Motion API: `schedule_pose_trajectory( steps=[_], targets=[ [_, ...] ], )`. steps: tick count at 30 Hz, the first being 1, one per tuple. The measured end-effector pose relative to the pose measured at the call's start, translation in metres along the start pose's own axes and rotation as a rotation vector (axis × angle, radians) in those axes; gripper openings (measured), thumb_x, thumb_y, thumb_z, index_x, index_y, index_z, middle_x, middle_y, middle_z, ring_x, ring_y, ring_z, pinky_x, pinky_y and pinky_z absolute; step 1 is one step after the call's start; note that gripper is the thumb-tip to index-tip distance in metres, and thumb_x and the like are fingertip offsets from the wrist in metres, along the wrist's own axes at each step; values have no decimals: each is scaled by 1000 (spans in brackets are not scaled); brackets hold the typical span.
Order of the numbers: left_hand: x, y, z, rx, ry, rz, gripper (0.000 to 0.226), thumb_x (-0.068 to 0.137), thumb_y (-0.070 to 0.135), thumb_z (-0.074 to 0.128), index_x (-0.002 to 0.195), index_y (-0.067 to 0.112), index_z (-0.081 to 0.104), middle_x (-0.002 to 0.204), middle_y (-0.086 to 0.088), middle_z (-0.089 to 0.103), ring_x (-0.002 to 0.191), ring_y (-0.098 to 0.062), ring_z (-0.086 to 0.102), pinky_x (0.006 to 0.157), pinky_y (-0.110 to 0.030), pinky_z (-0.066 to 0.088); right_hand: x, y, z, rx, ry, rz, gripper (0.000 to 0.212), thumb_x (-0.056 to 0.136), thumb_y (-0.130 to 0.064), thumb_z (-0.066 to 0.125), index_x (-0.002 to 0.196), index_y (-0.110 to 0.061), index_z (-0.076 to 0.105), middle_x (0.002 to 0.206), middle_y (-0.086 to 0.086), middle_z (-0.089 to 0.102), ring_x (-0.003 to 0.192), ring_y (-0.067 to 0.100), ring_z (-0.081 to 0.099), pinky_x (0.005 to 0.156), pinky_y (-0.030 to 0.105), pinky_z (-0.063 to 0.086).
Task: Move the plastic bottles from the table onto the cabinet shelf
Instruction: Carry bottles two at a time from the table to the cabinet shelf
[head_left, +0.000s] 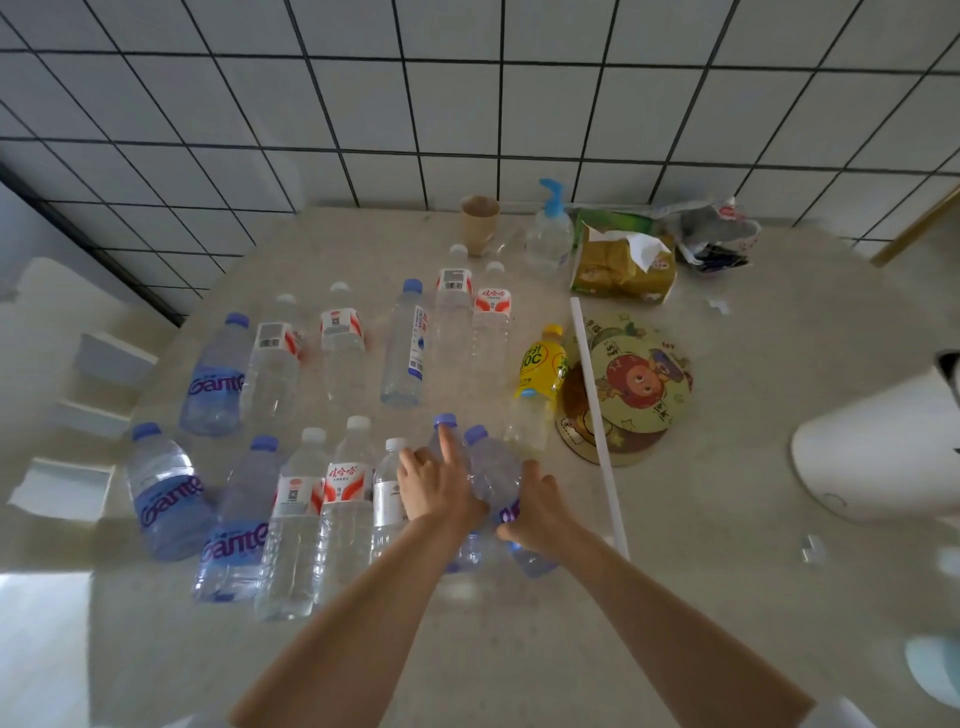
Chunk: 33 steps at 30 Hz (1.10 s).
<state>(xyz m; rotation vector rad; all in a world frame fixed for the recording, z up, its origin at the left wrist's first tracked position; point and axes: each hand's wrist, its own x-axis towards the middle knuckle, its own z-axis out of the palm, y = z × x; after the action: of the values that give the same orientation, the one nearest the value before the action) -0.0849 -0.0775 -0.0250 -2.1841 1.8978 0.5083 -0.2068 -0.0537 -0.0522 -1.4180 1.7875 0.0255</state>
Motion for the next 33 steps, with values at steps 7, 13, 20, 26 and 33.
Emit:
schedule_pose_trajectory(
  steps=[7, 13, 20, 26, 33],
  targets=[
    [-23, -4, 5, -407, 52, 22, 99, 68, 14, 68, 147, 31, 11, 119, -11, 41, 105, -38, 46, 84, -40, 45, -10, 11, -7, 240, 82, -19, 76, 65, -23, 78, 126, -14, 34, 113, 9, 50, 102, 26, 54, 74, 28, 43],
    [-41, -7, 8, -724, 116, 143, 103, 64, 4, 70, 146, 43, 19, 122, 0, 37, 101, -31, 57, 69, -32, 47, -25, 22, -9, 346, 139, -23, 81, 56, -27, 82, 124, -18, 39, 110, 4, 57, 103, 25, 57, 80, 35, 51],
    [-62, -13, 8, -900, 80, 70, 112, 60, 14, 82, 149, 41, 19, 123, 4, 42, 110, -21, 52, 80, -30, 48, -50, 29, -11, 448, 128, -70, 84, 61, -24, 88, 129, -16, 39, 113, 1, 58, 104, 20, 58, 76, 28, 47],
    [-78, -30, 6, -1039, -96, -142, 103, 57, 26, 92, 143, 29, 36, 106, -2, 67, 90, -15, 65, 75, -29, 54, -79, 28, -19, 535, 165, -59, 83, 57, -32, 90, 124, -23, 43, 99, -4, 64, 85, 11, 64, 74, 26, 54],
    [-108, -46, -4, -1528, -356, -241, 65, 47, 12, 88, 108, 8, 65, 98, -23, 71, 83, -33, 71, 72, -44, 61, -123, 35, -18, 605, 280, -12, 84, 54, -34, 89, 122, -33, 39, 83, -6, 61, 70, 10, 60, 76, 42, 60]
  ],
)
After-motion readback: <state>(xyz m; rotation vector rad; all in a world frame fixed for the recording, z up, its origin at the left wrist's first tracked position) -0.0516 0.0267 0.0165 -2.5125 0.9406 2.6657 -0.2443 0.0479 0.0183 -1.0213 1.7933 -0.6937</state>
